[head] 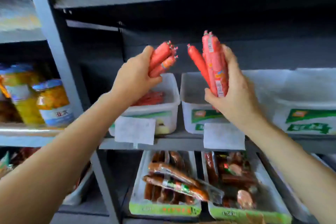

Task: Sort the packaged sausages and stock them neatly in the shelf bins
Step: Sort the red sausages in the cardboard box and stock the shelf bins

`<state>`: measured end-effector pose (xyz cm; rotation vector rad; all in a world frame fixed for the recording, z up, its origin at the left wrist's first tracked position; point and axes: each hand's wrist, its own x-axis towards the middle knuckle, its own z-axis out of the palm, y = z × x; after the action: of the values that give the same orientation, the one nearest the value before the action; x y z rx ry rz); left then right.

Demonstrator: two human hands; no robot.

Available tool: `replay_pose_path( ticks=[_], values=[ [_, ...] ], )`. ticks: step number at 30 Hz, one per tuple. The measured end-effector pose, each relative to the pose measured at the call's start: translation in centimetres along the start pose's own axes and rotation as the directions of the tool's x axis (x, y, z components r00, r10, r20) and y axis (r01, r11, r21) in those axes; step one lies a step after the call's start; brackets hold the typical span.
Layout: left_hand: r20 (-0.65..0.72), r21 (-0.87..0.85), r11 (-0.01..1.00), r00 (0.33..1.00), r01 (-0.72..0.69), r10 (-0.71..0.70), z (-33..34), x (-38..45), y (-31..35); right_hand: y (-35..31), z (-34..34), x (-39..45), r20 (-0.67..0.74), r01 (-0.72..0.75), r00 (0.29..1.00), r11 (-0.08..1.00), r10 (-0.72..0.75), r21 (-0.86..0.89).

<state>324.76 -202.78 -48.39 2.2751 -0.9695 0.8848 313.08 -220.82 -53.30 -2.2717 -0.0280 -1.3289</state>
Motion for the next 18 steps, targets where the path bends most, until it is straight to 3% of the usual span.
replay_pose_path(
  ticks=[2, 5, 8, 10, 13, 14, 15, 18],
  values=[
    [0.178, 0.171, 0.985, 0.984, -0.031, 0.000, 0.4, 1.8, -2.3, -0.7, 0.9, 2.8, 0.078, -0.033, 0.996, 0.999, 0.034, -0.010],
    [0.453, 0.327, 0.942, 0.887, -0.076, -0.086, 1.9, 2.8, -5.5, -1.2, 2.6, 5.5, 0.239, -0.090, 0.967, 0.996, 0.084, 0.013],
    [0.590, 0.321, 0.944, 0.796, -0.080, -0.133, 3.8, 2.6, -7.7, -1.2, 4.6, 7.5, 0.346, -0.143, 0.930, 0.990, 0.128, 0.018],
    [0.695, 0.179, 0.982, 0.714, -0.063, -0.080, 4.9, 2.0, -8.3, -1.2, 6.1, 8.8, 0.400, -0.165, 0.905, 0.986, 0.144, 0.018],
    [0.714, 0.063, 0.989, 0.699, -0.131, 0.047, 6.2, 1.7, -8.6, -1.2, 7.9, 10.0, 0.462, -0.164, 0.871, 0.985, 0.166, -0.046],
    [0.718, 0.128, 0.979, 0.696, -0.160, 0.020, 5.3, 1.9, -8.9, -1.3, 8.3, 10.2, 0.487, -0.153, 0.858, 0.986, 0.163, -0.060],
    [0.707, 0.157, 0.983, 0.706, -0.093, -0.047, 4.4, 2.6, -9.3, -1.3, 8.8, 10.3, 0.517, -0.140, 0.841, 0.988, 0.157, -0.072],
    [0.604, 0.341, 0.930, 0.790, -0.135, -0.107, 2.1, 3.9, -10.8, -1.0, 10.5, 10.7, 0.616, -0.068, 0.776, 0.990, 0.132, -0.126]
  ],
)
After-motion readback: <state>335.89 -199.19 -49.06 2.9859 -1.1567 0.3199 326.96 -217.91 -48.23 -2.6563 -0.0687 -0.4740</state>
